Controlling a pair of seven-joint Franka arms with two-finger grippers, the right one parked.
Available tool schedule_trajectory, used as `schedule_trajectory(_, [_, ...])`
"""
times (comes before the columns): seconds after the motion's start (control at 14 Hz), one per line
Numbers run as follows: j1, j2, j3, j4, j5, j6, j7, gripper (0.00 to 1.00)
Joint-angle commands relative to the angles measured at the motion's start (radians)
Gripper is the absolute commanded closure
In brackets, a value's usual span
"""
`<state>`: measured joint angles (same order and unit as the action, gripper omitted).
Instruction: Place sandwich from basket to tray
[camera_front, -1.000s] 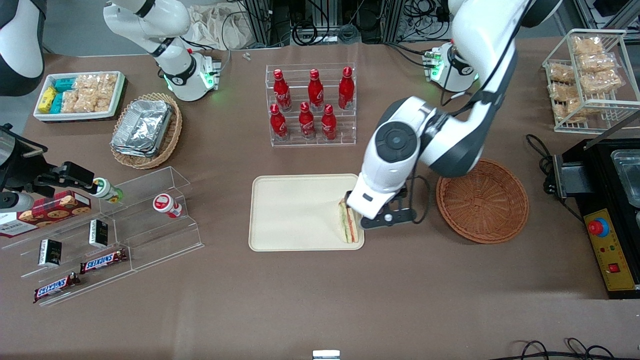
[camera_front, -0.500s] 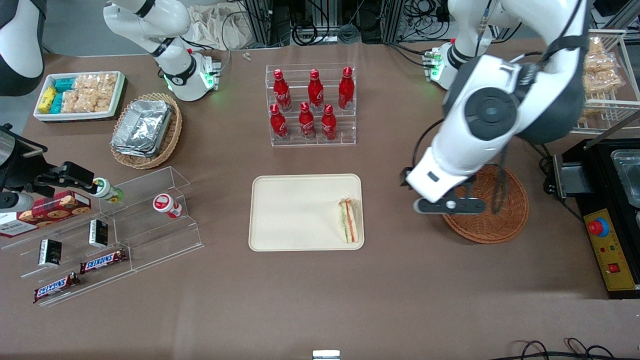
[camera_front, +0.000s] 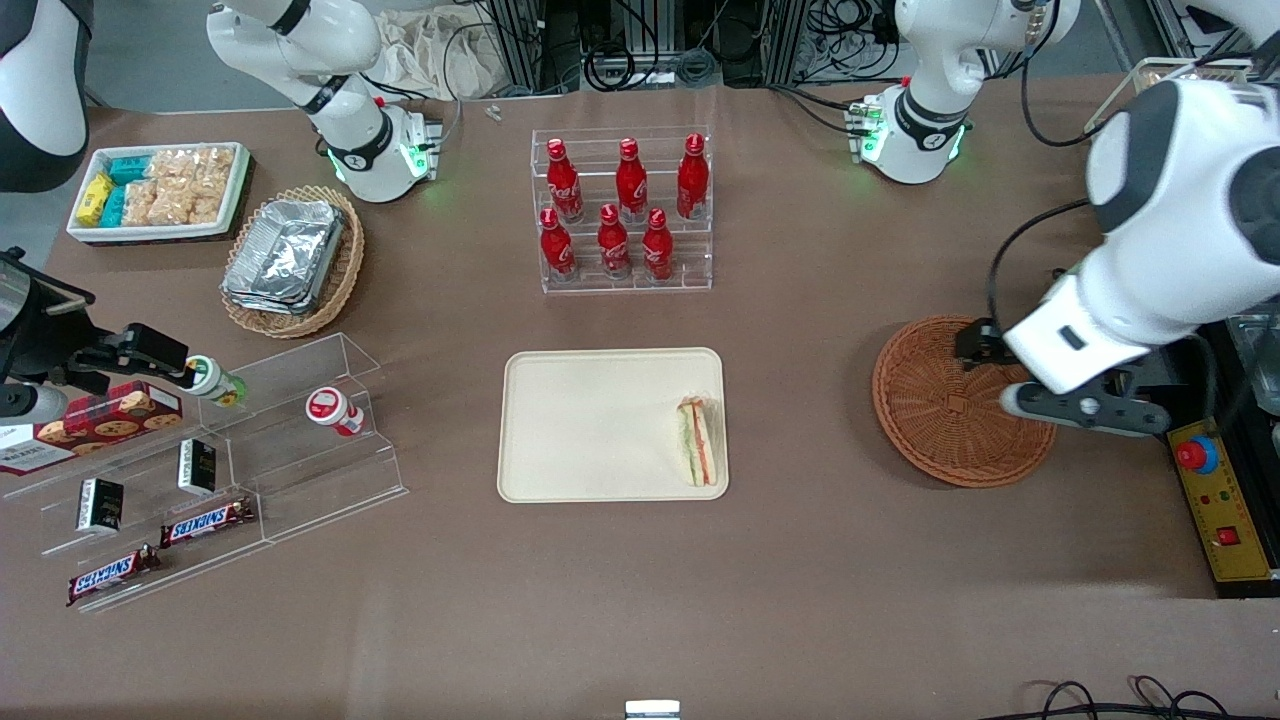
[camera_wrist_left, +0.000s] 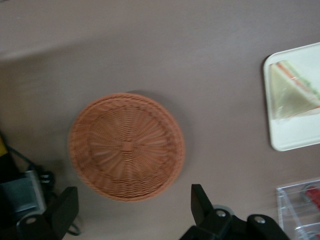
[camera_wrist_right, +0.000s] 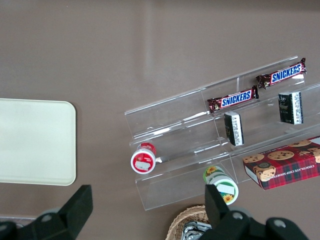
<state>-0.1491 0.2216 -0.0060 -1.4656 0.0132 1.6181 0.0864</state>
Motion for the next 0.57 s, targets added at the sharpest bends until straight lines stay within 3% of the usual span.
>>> schedule_trajectory(0.0, [0.003,-0.047,0.07,-0.045,-0.021,-0.012,0.157,0.0])
schedule_trajectory(0.21, [0.003,-0.044,0.147,-0.047,-0.038,-0.018,0.297,0.0])
schedule_trajectory(0.5, [0.005,-0.013,0.153,-0.001,-0.021,-0.018,0.286,0.0])
